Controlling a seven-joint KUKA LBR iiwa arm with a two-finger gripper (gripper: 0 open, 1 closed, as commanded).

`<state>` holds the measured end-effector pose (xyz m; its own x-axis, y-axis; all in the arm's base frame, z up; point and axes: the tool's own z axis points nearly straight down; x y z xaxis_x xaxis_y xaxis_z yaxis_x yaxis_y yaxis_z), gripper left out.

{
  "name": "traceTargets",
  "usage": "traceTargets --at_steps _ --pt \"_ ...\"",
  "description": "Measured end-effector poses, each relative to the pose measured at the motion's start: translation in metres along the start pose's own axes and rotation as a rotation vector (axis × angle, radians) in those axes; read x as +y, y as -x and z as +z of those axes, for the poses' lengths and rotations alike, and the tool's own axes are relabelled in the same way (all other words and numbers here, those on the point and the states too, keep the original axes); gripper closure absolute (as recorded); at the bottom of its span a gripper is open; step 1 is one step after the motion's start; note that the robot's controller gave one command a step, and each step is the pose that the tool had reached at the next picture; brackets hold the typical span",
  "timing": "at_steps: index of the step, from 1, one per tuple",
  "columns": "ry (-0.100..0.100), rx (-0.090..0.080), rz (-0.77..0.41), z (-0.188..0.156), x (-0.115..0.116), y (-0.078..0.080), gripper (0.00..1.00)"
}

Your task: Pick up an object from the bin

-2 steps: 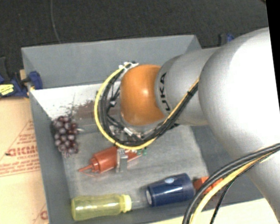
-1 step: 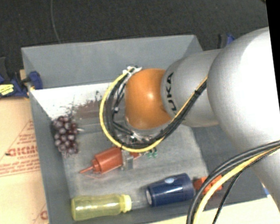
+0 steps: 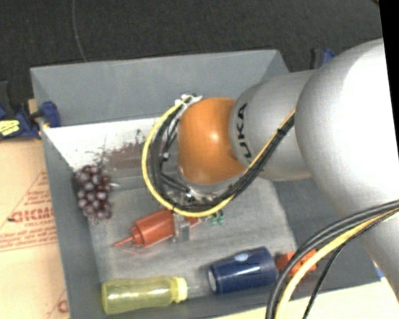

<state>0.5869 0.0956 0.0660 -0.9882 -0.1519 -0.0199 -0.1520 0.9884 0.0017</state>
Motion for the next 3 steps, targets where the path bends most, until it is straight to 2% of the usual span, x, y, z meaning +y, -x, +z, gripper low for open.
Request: traceTargets --at_steps 2,3 --pt "0.001 0.005 0.002 -0.016 0.0 -0.001 1.0" --pt "0.0 0.006 0.003 -0.055 -0.001 -0.001 1.0"
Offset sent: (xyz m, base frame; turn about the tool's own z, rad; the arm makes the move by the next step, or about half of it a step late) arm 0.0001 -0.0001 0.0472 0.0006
